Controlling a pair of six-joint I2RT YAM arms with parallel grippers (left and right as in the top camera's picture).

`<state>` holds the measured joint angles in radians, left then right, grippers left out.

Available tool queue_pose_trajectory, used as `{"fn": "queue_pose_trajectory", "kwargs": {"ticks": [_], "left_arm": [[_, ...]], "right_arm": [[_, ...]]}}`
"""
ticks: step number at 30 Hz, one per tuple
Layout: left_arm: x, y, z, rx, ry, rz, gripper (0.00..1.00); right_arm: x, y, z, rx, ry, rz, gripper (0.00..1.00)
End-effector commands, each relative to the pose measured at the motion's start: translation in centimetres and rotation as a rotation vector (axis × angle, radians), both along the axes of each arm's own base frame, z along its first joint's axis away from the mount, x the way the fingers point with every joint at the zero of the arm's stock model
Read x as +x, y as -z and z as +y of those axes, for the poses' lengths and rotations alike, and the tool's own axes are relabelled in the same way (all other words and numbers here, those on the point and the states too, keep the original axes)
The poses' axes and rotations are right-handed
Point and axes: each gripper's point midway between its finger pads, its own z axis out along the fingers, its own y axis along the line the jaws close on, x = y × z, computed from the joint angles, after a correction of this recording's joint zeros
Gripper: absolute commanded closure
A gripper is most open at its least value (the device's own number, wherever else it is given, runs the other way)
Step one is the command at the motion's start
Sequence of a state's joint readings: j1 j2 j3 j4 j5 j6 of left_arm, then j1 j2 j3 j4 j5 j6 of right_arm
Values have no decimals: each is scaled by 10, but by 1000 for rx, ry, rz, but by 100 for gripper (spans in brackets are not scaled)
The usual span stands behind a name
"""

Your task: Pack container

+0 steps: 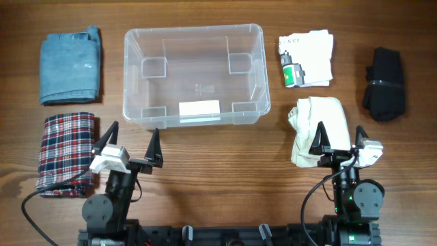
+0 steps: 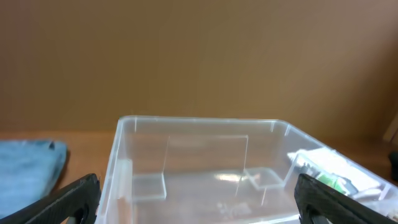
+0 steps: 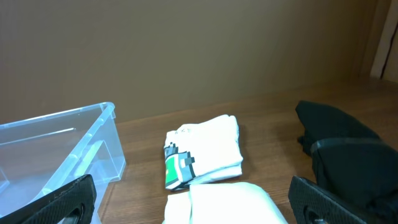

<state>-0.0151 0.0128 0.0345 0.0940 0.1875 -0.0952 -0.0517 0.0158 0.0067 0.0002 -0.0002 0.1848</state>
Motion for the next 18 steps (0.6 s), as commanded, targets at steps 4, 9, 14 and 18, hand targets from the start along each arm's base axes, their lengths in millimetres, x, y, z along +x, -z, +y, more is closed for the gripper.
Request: {"fn": "queue_pose_trajectory", "kwargs": {"ticks": [4,9,14,18], "left_arm": [[2,39,6,-20,-32,162,0],[2,50,6,-18,-33,207,0],[2,52,6,-18,-33,212,0],[2,52,6,-18,-33,212,0]], "right_arm": [[0,0,2,1,-11,-2,0],[0,0,2,1,-11,-2,0],[0,0,2,1,-11,-2,0],[0,0,2,1,-11,-2,0]]}}
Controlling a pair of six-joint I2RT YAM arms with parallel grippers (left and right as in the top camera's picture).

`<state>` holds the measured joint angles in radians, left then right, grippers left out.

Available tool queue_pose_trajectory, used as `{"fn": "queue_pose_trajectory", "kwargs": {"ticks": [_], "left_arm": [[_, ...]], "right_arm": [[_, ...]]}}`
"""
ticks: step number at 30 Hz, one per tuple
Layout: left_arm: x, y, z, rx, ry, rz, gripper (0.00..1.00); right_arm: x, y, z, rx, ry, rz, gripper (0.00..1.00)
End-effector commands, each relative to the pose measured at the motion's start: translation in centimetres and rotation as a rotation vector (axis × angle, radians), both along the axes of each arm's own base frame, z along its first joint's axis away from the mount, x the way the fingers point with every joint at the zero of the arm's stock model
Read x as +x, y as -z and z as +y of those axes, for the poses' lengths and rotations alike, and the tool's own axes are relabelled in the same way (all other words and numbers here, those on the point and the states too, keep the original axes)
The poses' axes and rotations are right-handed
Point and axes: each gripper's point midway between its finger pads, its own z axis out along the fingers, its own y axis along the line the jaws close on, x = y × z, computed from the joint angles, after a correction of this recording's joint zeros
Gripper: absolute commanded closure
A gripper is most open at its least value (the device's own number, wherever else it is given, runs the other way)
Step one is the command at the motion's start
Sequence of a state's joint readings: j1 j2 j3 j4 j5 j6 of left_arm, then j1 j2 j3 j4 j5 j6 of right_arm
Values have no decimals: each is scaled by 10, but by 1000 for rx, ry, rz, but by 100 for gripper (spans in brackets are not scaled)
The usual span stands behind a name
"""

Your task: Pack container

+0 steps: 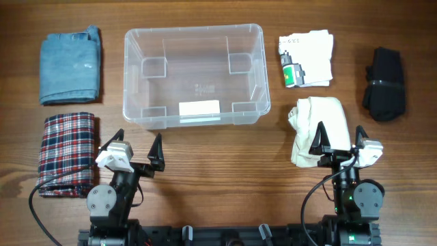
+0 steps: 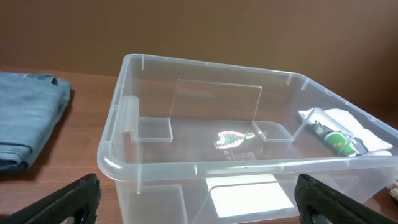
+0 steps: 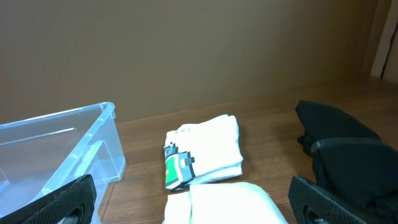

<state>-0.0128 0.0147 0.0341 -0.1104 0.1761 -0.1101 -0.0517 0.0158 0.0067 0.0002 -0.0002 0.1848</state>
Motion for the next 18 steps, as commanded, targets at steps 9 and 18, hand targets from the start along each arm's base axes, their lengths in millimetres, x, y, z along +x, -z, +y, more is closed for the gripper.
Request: {"fn": "queue_pose_trajectory", "kwargs": {"ticks": [9,18], "left_arm": [[0,1,4,-4,-20,3,0],[0,1,4,-4,-20,3,0]], "right_arm": [[-1,-23,3,244,-28,-103,0],[-26,-122,-4,144,-17,-463,0]]}}
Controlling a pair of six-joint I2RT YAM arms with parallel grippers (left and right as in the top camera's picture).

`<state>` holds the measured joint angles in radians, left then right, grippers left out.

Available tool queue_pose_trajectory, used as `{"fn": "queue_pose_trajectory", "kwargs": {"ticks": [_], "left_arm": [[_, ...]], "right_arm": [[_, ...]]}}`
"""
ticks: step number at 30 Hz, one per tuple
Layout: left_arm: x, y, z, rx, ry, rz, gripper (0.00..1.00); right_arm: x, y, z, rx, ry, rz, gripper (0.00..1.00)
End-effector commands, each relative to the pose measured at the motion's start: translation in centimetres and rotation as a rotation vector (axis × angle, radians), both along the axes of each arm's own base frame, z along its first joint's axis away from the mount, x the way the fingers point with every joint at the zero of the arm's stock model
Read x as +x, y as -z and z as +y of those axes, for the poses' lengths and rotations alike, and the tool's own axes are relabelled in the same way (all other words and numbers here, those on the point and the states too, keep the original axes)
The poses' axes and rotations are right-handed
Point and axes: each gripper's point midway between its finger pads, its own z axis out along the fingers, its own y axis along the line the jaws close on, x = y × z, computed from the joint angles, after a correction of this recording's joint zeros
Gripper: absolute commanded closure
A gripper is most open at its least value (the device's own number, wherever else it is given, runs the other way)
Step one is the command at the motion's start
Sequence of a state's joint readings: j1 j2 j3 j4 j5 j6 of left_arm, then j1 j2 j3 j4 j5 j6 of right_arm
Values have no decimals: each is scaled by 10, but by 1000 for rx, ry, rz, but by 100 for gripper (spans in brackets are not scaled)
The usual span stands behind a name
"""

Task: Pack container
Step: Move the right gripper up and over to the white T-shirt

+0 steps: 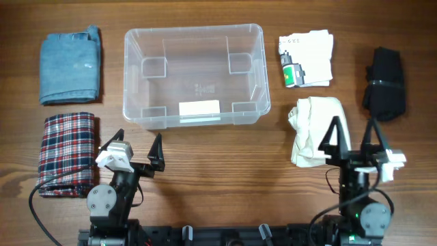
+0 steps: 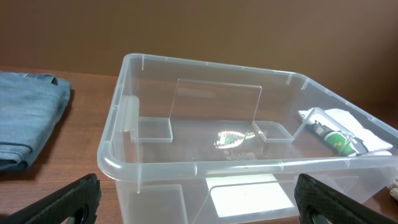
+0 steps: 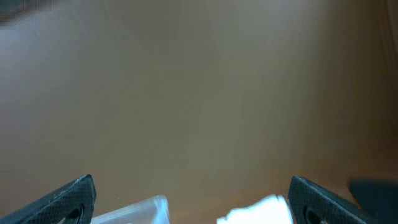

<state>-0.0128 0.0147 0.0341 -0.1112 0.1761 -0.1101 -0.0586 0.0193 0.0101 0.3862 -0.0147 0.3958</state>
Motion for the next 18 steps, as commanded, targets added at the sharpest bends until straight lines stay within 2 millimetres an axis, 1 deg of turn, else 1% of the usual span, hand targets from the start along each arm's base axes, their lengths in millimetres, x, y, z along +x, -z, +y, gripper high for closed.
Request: {"fn": "queue_pose_trajectory", "kwargs": {"ticks": [1,3,4,5,7,10,11,13,15,16,18], "left_arm": [[0,1,4,-4,-20,2,0],[0,1,4,-4,-20,2,0],[0,1,4,-4,-20,2,0],[0,1,4,-4,-20,2,0],[0,1,4,-4,-20,2,0],[0,1,4,-4,-20,2,0],[0,1,4,-4,-20,2,0],[0,1,4,-4,-20,2,0],[0,1,4,-5,-20,2,0],[0,1,4,-4,-20,2,0],[0,1,4,-4,-20,2,0]], "right_arm": [[-12,-40,-8,-43,65,-82,0],[-16,-66,-11,-112,110,-97,0],[-15,-74,-12,-138,126,-91,0],[-10,-91,-12,-212,150,-70,0],[2,-108,-8,-315,156,-29,0],[36,-128,-7,-432,152,94,0],[52,-132,-10,-459,148,160,0],[81,-133,-16,-479,133,283,0],[104,-124,-23,-477,102,409,0],[124,-108,-28,-465,44,540,0],[142,-87,-32,-436,-49,666,0]]}}
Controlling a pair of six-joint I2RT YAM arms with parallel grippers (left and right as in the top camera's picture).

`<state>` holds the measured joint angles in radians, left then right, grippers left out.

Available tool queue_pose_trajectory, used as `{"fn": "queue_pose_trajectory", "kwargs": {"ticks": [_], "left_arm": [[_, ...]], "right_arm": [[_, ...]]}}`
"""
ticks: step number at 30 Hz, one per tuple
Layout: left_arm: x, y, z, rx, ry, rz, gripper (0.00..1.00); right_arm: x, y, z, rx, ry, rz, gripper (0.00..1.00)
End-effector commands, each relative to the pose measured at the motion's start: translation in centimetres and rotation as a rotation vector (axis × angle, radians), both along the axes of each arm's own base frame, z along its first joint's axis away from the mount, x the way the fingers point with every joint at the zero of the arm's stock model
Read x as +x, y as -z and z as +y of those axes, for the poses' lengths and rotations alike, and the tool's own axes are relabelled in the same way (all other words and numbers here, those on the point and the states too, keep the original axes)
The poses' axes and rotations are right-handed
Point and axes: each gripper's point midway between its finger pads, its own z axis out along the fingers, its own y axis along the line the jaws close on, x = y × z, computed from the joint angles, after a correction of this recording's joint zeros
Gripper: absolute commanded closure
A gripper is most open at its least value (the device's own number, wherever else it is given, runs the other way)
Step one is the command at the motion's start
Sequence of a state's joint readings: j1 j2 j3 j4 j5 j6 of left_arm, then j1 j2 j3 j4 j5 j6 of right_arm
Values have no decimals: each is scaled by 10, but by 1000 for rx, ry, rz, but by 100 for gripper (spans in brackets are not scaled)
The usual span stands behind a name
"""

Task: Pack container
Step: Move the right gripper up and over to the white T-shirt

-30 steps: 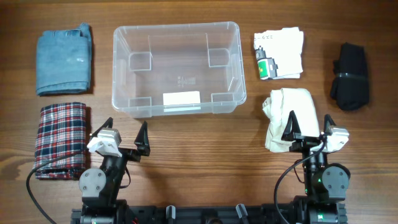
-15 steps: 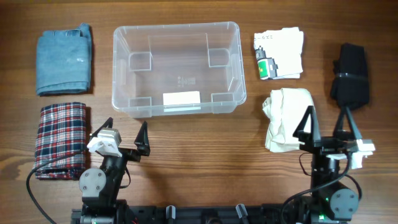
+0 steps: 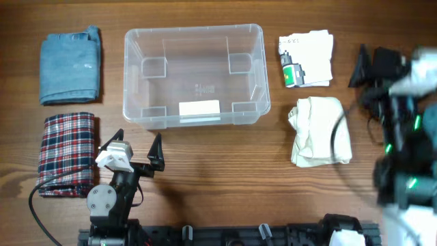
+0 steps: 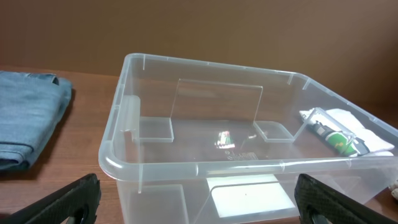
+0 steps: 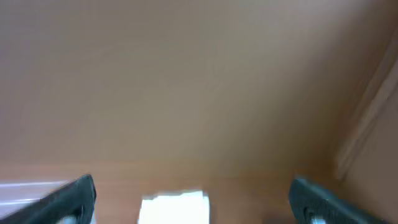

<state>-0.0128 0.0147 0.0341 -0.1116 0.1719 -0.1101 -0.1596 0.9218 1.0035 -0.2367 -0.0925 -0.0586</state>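
Observation:
The clear plastic container [image 3: 194,75] stands empty at the back middle, and the left wrist view shows its front wall [image 4: 242,186]. My left gripper [image 3: 133,147] rests open at the front left, facing the container, with nothing between its fingers [image 4: 62,202]. My right gripper [image 3: 384,61] is raised and blurred over the far right, open and empty [image 5: 193,205]. It covers most of the black bundle there. A white folded item with a green label [image 3: 306,60] and a cream cloth [image 3: 317,130] lie right of the container.
Folded blue jeans [image 3: 70,65] lie at the back left and a red plaid cloth [image 3: 65,154] at the front left beside the left arm. The right wrist view shows the white folded item [image 5: 174,208] low in frame before a brown wall.
My right arm has left the front right of the table and now hangs raised over the far right, above the black bundle. The left arm and all the items are unmoved.
Both grippers stood open at the front edge. The left arm then shifted slightly and its camera took in the whole container. After that the right arm moved a little right with its camera tipped up, and now it is raised over the far right.

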Motion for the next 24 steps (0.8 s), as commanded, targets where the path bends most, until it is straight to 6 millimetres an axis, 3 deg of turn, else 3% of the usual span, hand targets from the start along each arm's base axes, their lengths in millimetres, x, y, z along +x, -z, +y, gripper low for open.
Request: {"fn": "queue_pose_trajectory", "kwargs": {"ticks": [1,7,13,18,21,24], "left_arm": [[0,1,3,-5,-16,2,0],[0,1,3,-5,-16,2,0],[0,1,3,-5,-16,2,0],[0,1,3,-5,-16,2,0],[0,1,3,-5,-16,2,0],[0,1,3,-5,-16,2,0]], "right_arm": [[40,24,-6,35,-136,215,0],[79,85,-18,376,-395,480,0],[111,149,-12,550,-465,665,0],[124,186,0,419,-425,763,0],[131,203,-10,247,-287,823,0],[138,207,-18,124,-212,830,0]]}}
